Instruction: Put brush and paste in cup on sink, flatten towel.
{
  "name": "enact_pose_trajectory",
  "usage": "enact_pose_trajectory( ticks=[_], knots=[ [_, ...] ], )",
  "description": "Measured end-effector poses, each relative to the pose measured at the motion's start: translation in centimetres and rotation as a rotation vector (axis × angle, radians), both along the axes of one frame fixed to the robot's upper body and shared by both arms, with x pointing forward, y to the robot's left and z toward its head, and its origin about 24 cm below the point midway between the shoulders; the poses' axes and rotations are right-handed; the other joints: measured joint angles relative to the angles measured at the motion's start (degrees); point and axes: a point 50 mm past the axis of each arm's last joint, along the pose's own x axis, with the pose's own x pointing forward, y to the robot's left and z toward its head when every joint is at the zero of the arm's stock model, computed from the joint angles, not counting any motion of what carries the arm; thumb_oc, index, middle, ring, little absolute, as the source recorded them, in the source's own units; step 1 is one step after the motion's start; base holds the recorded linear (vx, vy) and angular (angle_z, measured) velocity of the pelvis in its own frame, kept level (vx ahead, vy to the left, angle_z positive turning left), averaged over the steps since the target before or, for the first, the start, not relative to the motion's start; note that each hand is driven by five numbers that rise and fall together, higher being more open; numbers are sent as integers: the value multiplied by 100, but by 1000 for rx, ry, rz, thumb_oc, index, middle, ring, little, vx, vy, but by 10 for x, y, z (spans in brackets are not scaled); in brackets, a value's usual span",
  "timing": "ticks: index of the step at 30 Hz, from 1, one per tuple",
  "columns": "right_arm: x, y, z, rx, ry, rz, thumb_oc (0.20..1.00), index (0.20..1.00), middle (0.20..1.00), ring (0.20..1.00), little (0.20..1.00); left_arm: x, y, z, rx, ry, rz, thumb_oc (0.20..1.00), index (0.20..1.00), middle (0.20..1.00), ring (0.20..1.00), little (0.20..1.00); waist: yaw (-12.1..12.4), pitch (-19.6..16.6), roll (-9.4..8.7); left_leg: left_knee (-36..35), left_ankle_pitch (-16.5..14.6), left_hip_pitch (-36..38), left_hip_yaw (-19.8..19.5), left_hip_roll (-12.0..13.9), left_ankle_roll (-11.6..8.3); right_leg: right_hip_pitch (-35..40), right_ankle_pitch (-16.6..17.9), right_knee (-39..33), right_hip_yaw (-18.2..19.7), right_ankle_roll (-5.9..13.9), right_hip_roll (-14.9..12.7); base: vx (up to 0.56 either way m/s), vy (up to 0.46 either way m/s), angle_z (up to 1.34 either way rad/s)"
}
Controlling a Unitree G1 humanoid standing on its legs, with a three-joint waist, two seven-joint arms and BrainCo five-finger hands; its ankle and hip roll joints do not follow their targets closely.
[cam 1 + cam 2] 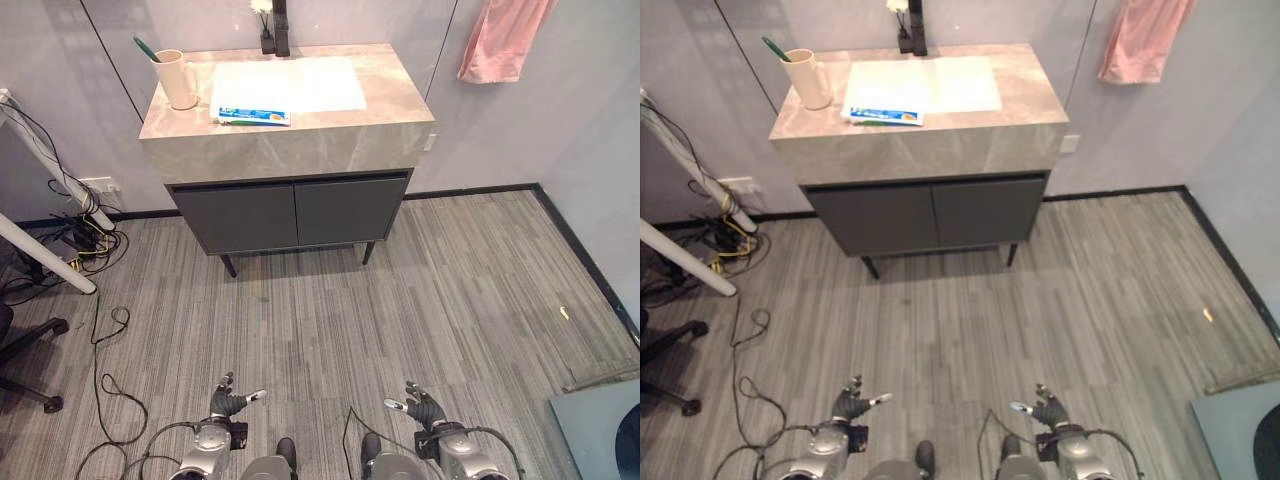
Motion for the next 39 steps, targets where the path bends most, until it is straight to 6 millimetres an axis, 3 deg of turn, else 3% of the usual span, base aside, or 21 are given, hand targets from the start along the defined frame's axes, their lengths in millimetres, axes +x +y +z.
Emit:
enact_pose_trajectory(
  ticks=[3, 9, 13, 19, 24, 33, 38, 39],
  knots=[
    [2, -3, 2, -6, -7, -4, 1000, 1000, 1000, 1000, 1000, 3, -7, 2, -18, -19, -11, 1000, 1000, 1000, 1000, 1000, -68, 1, 0, 47, 10, -35, -33, 36, -30, -37, -105, 133, -79, -66, 31, -40, -19, 10],
    [16, 2, 9, 13, -58, 6, 1000, 1000, 1000, 1000, 1000, 20, -7, 12, -32, -80, 6, 1000, 1000, 1000, 1000, 1000, -61, 76, -40, 998, -379, -620, -204, 43, -109, -604, -645, 1276, -156, -129, -96, -18, -22, 13],
    [22, 5, 12, 27, -78, 1, 1000, 1000, 1000, 1000, 1000, 17, -6, 10, -25, -73, 19, 1000, 1000, 1000, 1000, 1000, -48, 99, -46, 1196, -534, -608, -223, 35, -73, -607, -826, 1494, -155, -115, -164, 55, -11, 4],
    [28, 9, 17, 72, -119, -30, 1000, 1000, 1000, 1000, 1000, 23, -9, 16, -34, -113, 11, 1000, 1000, 1000, 1000, 1000, -36, 92, -59, 1198, -537, -604, -219, 22, -62, -597, -811, 1492, -154, -121, -175, 22, 29, 1],
    [38, 14, 25, 107, -174, -45, 1000, 1000, 1000, 1000, 1000, 42, -8, 37, 12, -238, -83, 1000, 1000, 1000, 1000, 1000, 25, 97, -65, 1495, -680, -731, -226, -31, -2, -591, -814, 1601, -187, -84, -254, 10, 107, 4],
    [32, 9, 19, 123, -142, -139, 1000, 1000, 1000, 1000, 1000, 38, -1, 35, 68, -215, -113, 1000, 1000, 1000, 1000, 1000, 64, 115, -97, 1614, -765, -791, -227, -308, 185, -536, -766, 1564, -193, 85, -537, 37, 106, 7],
    [28, 13, 14, 129, -115, -144, 1000, 1000, 1000, 1000, 1000, 33, 0, 32, 86, -199, -137, 1000, 1000, 1000, 1000, 1000, 68, 110, -111, 1465, -823, -630, -163, -451, 355, -434, -544, 1457, -107, 188, -649, 45, 186, -5],
    [27, 13, 13, 129, -110, -145, 1000, 1000, 1000, 1000, 1000, 30, -1, 29, 88, -183, -140, 1000, 1000, 1000, 1000, 1000, 58, 121, -104, 1290, -756, -481, -124, -478, 406, -497, -454, 1668, -72, 132, -703, 26, 158, -4]
  ],
)
